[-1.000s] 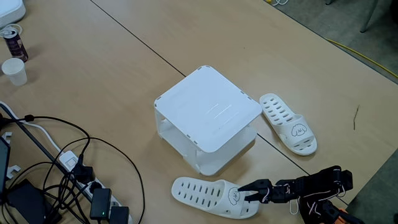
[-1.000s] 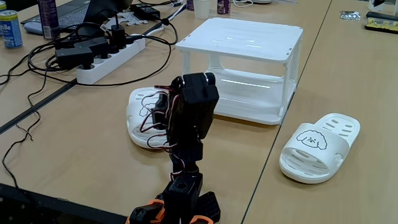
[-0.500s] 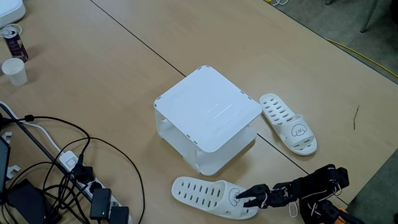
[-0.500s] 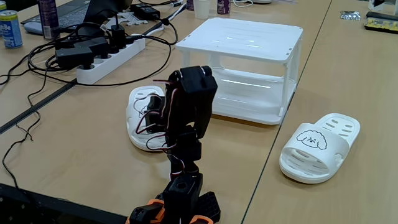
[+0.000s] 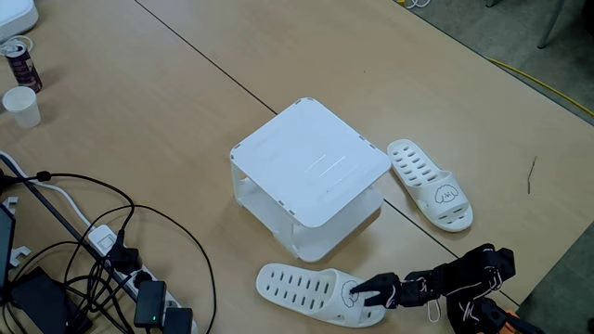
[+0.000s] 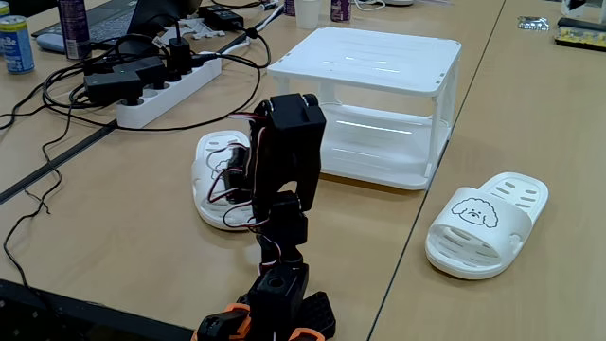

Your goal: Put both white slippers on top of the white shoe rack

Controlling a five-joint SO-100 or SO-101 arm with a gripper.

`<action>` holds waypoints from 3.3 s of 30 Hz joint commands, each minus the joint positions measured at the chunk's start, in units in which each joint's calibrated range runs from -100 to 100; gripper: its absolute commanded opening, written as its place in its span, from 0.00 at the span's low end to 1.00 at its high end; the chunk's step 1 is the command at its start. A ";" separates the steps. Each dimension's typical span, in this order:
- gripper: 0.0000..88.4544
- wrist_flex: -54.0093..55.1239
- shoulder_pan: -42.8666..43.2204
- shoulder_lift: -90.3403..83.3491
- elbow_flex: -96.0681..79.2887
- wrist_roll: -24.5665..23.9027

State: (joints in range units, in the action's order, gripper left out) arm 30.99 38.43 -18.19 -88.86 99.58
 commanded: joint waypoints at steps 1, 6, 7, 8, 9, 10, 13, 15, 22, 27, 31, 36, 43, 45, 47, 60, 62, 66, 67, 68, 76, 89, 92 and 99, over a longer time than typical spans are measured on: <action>0.21 1.37 -1.58 0.14 4.29 0.42; 0.21 1.37 -1.75 1.23 5.01 0.42; 0.21 1.37 -1.67 1.32 5.10 0.42; 0.21 1.37 -1.58 1.32 5.19 0.42; 0.21 1.37 -1.50 1.32 5.19 0.42; 0.21 1.37 -1.42 1.32 5.19 0.42; 0.21 1.37 -1.34 1.23 5.10 0.42; 0.21 1.37 -1.26 0.89 4.83 0.42; 0.01 1.37 0.14 0.47 4.65 0.42; 0.01 1.37 3.27 -1.29 4.92 0.42; 0.01 1.37 3.76 -5.33 4.56 0.42; 0.01 1.37 3.93 -11.89 4.47 0.42; 0.01 1.11 8.61 -21.15 3.56 0.42; 0.01 1.02 9.93 -23.76 2.75 0.42; 0.01 1.02 10.75 -26.28 2.12 0.42; 0.01 -4.50 11.00 -32.76 14.30 0.42; 0.01 -7.60 10.83 -32.68 18.00 0.42; 0.01 -11.83 8.86 -30.74 25.30 0.42; 0.01 -12.52 8.37 -29.82 27.65 0.42; 0.01 -13.30 7.79 -28.72 30.00 0.42; 0.01 -20.72 3.60 -19.64 47.77 0.42; 0.01 -26.41 -6.68 -2.47 68.79 0.42; 0.01 -26.93 -9.07 1.23 72.49 0.42; 0.01 -30.30 -13.84 7.63 79.70 0.42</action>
State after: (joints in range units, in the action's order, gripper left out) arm 0.86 26.74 -10.93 -18.06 99.58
